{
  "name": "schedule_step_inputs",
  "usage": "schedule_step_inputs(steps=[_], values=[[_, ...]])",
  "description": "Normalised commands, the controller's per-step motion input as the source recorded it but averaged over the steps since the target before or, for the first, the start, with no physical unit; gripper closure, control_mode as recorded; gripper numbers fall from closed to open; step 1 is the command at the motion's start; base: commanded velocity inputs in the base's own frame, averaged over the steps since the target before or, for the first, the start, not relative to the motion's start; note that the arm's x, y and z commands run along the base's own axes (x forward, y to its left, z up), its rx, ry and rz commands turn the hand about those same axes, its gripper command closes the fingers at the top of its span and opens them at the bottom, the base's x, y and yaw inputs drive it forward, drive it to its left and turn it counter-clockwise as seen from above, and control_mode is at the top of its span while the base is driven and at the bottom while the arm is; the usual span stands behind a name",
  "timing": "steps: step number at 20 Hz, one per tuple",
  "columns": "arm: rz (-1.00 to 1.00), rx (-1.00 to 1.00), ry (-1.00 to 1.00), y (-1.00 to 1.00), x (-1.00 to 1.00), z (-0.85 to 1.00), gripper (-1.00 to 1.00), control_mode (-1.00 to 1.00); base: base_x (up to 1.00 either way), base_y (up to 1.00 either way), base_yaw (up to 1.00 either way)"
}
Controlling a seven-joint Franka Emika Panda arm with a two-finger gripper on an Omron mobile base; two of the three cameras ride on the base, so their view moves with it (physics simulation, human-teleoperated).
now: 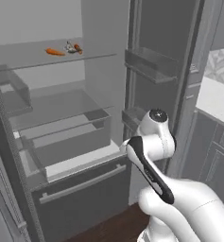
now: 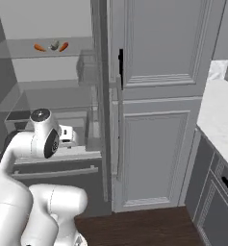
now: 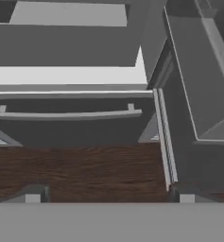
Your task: Place one carrot and one fish in each tupperware on the nearby counter, to pack two identical lunches.
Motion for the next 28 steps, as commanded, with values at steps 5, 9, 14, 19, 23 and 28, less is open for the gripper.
schedule_step_inputs(steps=[5, 9, 14, 19, 23, 28], values=[[0.0, 0.0, 0.0, 0.0, 0.0, 0.0, -1.0, 1.0, 0.22, 0.3, 0.35], [0.0, 0.0, 0.0, 0.0, 0.0, 0.0, -1.0, 1.0, 0.64, 0.33, 0.14], [0.0, 0.0, 0.0, 0.0, 0.0, 0.0, -1.0, 1.0, 0.91, 0.51, 0.0], [0.0, 0.0, 0.03, 0.02, 0.05, 0.35, -1.0, -1.0, 0.52, 0.37, -0.04], [-0.07, 0.0, -0.15, -0.04, -0.07, 1.0, -1.0, -1.0, 0.0, 0.0, 0.0], [-0.01, 0.03, -0.29, -0.31, -0.31, 1.0, -1.0, -1.0, 0.0, 0.0, 0.0]])
